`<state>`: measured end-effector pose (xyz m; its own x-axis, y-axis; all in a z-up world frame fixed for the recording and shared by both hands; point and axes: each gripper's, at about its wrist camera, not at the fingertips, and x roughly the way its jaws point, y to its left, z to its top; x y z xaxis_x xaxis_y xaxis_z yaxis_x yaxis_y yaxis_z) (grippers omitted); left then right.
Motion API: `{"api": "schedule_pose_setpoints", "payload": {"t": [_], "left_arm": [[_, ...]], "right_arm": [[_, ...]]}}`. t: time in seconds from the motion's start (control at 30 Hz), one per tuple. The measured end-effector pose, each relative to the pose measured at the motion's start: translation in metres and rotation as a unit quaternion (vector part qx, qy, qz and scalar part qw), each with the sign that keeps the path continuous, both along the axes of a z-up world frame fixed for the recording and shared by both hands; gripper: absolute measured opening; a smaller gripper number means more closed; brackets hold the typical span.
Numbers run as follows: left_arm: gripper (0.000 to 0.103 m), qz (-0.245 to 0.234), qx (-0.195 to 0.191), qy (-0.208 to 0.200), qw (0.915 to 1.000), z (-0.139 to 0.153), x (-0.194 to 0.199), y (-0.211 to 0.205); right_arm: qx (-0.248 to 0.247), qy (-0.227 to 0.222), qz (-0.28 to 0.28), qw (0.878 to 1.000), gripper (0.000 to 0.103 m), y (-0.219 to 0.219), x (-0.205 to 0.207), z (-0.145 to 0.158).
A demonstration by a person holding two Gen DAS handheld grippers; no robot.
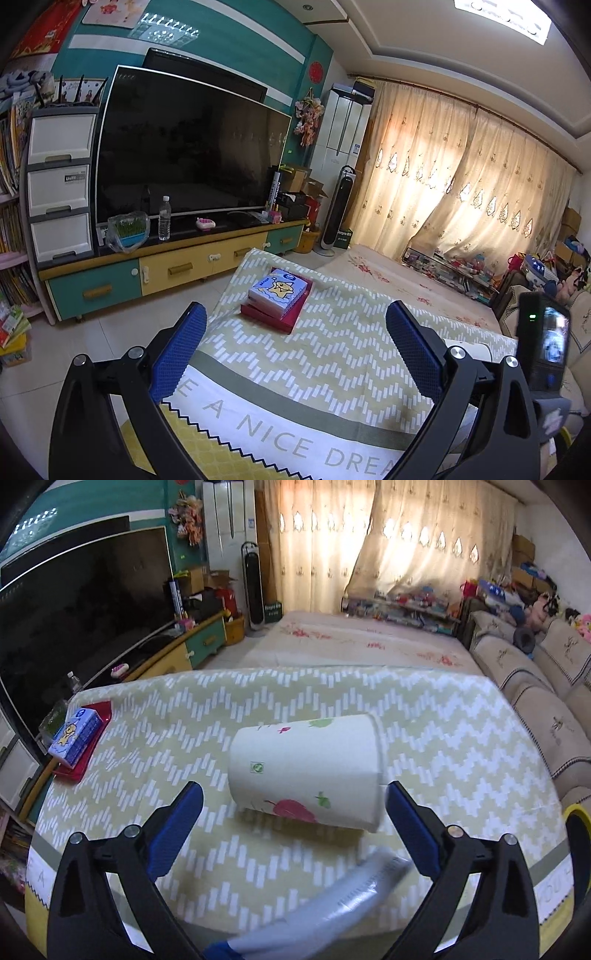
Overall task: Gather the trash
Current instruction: 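Reach the right gripper to the white paper cup and grasp it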
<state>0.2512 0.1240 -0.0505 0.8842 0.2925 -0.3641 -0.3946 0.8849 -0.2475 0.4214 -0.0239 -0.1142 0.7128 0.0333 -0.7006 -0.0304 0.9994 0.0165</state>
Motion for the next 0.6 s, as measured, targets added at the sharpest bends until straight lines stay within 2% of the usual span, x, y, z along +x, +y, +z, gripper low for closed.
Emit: {"api": "schedule_pose_setpoints", "payload": {"t": [0.17, 0.2, 0.27, 0.43, 0.6], "left_arm": [[0.096, -0.008, 0.001, 0.01, 0.9999, -0.004, 0.004, -0.004], [0.096, -0.009, 0.003, 0.01, 0.9999, -0.004, 0.005, -0.005], [0.096, -0.011, 0.008, 0.014, 0.9998, -0.005, 0.007, -0.008], [0.096, -0.012, 0.013, 0.02, 0.9996, -0.007, 0.009, -0.01], [0.096, -0.014, 0.02, 0.025, 0.9994, -0.008, 0.012, -0.013]], "right_arm": [[-0.003, 0.013, 0.0, 1.0, 0.094, 0.003, 0.012, -0.01], [-0.005, 0.013, -0.001, 1.0, 0.091, 0.003, 0.012, -0.011], [-0.003, 0.02, -0.003, 1.0, 0.076, 0.001, 0.016, -0.013], [0.001, 0.009, -0.006, 1.0, 0.075, -0.005, 0.016, -0.01], [0.012, -0.011, 0.006, 1.0, 0.075, -0.018, -0.001, 0.008]]}}
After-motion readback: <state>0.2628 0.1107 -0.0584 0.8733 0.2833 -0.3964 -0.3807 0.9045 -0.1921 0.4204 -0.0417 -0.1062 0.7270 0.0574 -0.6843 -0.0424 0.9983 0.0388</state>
